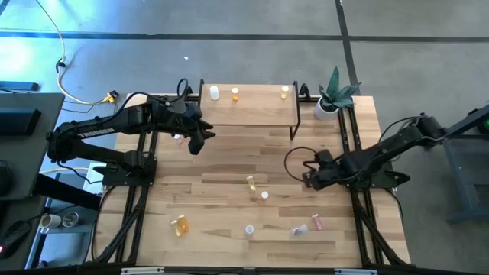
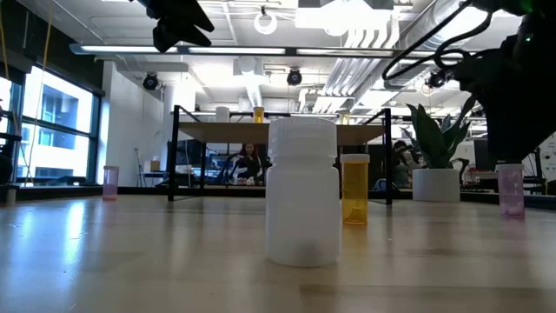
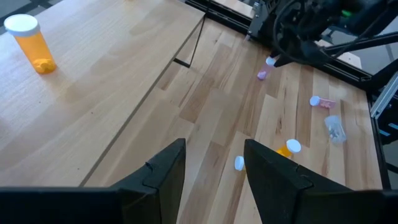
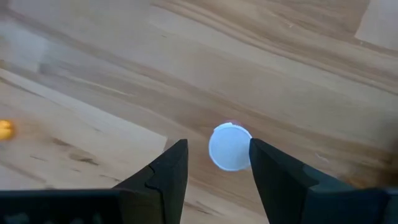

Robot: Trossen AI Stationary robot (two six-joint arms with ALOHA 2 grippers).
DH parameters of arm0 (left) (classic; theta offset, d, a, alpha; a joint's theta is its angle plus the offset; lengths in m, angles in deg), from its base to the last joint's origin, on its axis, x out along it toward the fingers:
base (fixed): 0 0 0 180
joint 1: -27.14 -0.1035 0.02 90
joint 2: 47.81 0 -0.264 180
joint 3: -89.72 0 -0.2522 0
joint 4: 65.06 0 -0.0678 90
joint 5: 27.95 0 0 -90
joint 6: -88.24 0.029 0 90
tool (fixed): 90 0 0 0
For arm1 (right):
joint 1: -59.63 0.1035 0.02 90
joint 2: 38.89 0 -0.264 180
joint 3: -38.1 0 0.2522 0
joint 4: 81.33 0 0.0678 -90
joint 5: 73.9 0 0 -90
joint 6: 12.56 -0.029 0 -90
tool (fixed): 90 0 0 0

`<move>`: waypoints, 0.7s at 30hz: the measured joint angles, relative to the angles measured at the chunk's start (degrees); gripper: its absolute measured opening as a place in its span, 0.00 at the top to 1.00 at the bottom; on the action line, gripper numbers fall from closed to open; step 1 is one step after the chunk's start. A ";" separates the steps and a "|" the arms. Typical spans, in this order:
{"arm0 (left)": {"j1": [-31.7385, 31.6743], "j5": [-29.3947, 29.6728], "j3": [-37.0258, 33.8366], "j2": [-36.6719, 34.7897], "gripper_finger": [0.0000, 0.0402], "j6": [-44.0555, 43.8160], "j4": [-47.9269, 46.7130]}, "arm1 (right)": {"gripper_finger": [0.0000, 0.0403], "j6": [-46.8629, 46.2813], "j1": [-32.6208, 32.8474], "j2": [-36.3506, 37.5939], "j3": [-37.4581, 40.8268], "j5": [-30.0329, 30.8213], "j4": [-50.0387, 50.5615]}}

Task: Pick and place medicine bottles onto shelf by color
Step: Put the bottom right pink pill bottle on the shelf

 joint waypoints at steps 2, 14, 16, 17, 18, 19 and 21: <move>0.01 0.02 0.00 0.01 0.62 0.00 0.00 | 0.60 -0.92 0.48 -1.12 -0.15 0.63 0.11; 0.00 0.01 0.01 0.00 0.62 0.00 0.02 | 0.60 -3.47 1.26 -2.87 0.04 1.91 -0.91; -0.01 0.02 0.02 0.01 0.62 0.00 0.02 | 0.60 -3.50 1.26 -2.87 0.04 1.94 -2.47; 0.01 0.03 0.01 0.01 0.62 0.00 0.02 | 0.60 -3.67 1.26 -2.87 0.04 2.10 -3.49; 0.01 0.05 0.00 0.01 0.62 0.00 0.02 | 0.60 -4.01 1.26 -2.87 0.04 2.42 -4.53; -0.01 0.07 0.02 0.01 0.62 0.00 0.02 | 0.60 -4.03 1.26 -2.87 0.04 2.69 -5.71; 0.00 0.09 0.02 0.01 0.62 0.00 0.02 | 0.60 -3.97 1.26 -2.87 0.02 3.07 -7.85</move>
